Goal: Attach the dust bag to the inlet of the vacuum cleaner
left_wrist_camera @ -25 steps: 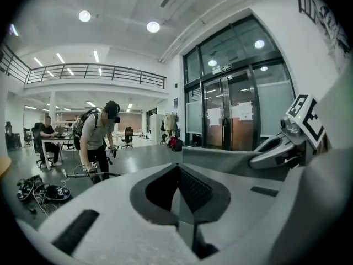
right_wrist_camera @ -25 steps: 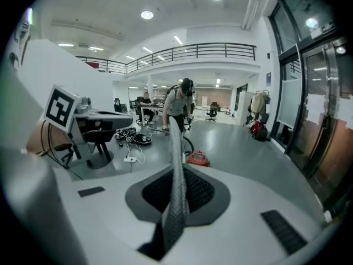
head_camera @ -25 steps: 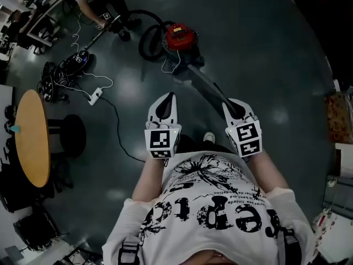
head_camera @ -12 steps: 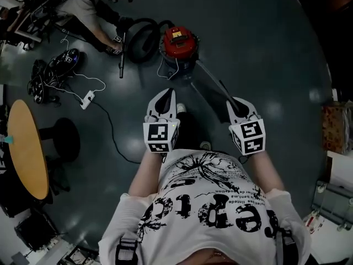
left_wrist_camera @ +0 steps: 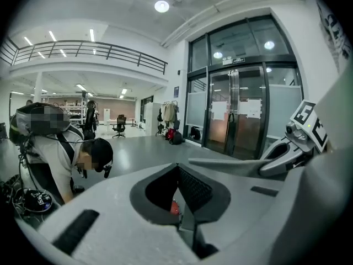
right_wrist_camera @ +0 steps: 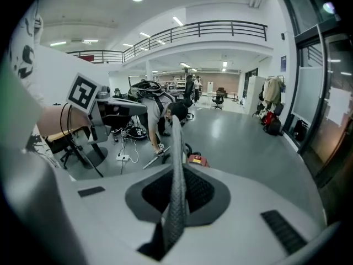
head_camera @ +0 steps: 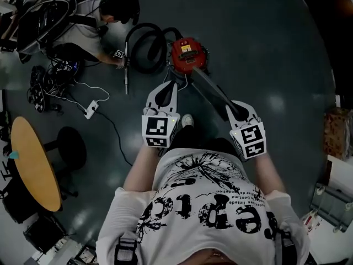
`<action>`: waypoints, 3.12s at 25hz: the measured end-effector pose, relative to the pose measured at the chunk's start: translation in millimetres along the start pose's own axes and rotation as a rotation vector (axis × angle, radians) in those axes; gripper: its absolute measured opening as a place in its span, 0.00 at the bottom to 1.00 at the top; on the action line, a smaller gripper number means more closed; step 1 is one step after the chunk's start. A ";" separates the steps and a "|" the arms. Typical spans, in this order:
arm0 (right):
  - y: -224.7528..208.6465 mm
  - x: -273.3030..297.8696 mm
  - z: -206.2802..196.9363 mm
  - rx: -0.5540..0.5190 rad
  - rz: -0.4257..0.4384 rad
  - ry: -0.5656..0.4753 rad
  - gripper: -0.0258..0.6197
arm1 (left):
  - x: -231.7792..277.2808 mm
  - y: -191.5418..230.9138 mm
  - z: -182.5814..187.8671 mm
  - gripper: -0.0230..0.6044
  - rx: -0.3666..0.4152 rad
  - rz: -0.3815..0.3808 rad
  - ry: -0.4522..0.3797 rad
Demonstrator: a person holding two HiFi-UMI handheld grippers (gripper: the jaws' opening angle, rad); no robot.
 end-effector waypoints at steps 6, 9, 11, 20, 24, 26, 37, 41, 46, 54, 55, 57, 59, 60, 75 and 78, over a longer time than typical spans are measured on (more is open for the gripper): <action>-13.3 46.7 -3.1 -0.027 0.092 0.019 0.08 | 22.4 9.3 -24.9 0.04 -0.056 0.016 0.065; -21.6 67.3 -15.3 -0.043 0.149 0.025 0.08 | 30.8 6.2 -38.7 0.04 -0.083 0.051 0.079; -26.9 82.4 -26.2 -0.060 0.194 0.030 0.08 | 37.5 2.0 -50.7 0.04 -0.098 0.073 0.079; -43.7 155.8 -82.2 -0.239 0.331 -0.012 0.08 | 90.1 -5.2 -114.9 0.04 -0.095 0.149 0.015; -49.1 207.9 -136.1 -0.324 0.359 -0.050 0.08 | 122.9 5.8 -175.7 0.04 -0.072 0.172 -0.050; -50.5 236.2 -162.1 -0.367 0.366 -0.048 0.08 | 139.2 12.8 -209.0 0.04 -0.065 0.189 -0.082; -44.0 373.0 -287.8 -0.511 0.417 -0.206 0.08 | 236.1 59.6 -366.9 0.04 0.149 0.098 -0.095; -36.1 396.3 -304.1 -0.554 0.429 -0.227 0.08 | 256.1 82.1 -383.7 0.04 0.202 0.091 -0.077; -34.8 402.7 -311.3 -0.573 0.458 -0.204 0.08 | 276.9 100.2 -389.2 0.12 0.263 0.069 0.002; -45.9 413.2 -319.0 -0.553 0.549 -0.195 0.08 | 320.6 161.0 -378.6 0.30 0.492 0.060 0.215; -46.1 413.8 -319.6 -0.560 0.561 -0.192 0.08 | 327.8 166.5 -380.0 0.31 0.503 0.041 0.257; -45.3 414.9 -320.7 -0.582 0.594 -0.187 0.08 | 341.7 174.2 -382.3 0.33 0.521 -0.007 0.333; -44.2 417.7 -321.0 -0.608 0.619 -0.181 0.08 | 352.9 179.8 -383.3 0.33 0.533 -0.039 0.377; -43.8 420.1 -321.9 -0.617 0.623 -0.181 0.08 | 356.8 182.2 -383.2 0.34 0.535 -0.048 0.386; -55.7 452.7 -334.2 -0.610 0.568 -0.210 0.08 | 402.8 183.9 -370.1 0.27 0.675 -0.144 0.531; -57.9 455.0 -334.3 -0.597 0.523 -0.202 0.08 | 402.7 182.6 -367.7 0.26 0.695 -0.161 0.539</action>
Point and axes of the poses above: the fingertips, and each gripper's own axes: x forward along the fingers, y to its left, z out of its top, the point moved 10 cm from there along -x, backward along the fingers, and after that the axes turned 12 degrees about -z, right-handed, at the moved point
